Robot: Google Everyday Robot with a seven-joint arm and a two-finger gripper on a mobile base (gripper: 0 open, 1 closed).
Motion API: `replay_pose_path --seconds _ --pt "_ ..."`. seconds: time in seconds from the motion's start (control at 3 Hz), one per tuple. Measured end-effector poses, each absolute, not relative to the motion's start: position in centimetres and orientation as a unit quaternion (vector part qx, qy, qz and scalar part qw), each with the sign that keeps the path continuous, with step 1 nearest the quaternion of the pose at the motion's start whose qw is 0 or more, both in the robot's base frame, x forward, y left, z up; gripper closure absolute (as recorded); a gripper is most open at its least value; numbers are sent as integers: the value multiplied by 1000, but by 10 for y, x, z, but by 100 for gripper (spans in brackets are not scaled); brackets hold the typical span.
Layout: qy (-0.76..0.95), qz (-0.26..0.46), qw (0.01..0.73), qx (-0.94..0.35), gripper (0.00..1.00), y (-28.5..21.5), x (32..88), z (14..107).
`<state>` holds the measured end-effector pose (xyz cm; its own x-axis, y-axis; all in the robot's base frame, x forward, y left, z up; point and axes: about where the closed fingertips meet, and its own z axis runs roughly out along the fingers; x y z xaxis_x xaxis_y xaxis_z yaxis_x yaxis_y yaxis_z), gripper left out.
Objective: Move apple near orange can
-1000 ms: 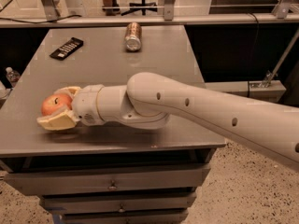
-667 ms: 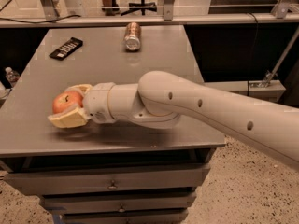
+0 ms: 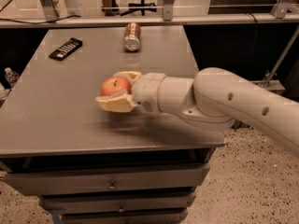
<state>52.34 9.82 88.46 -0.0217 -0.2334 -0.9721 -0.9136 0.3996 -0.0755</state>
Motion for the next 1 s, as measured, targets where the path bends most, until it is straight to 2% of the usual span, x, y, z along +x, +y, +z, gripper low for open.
replay_pose_path --seconds 0.67,1.0 --pt "648 301 547 -436 100 78 526 889" --pt "643 261 568 -443 100 57 547 909"
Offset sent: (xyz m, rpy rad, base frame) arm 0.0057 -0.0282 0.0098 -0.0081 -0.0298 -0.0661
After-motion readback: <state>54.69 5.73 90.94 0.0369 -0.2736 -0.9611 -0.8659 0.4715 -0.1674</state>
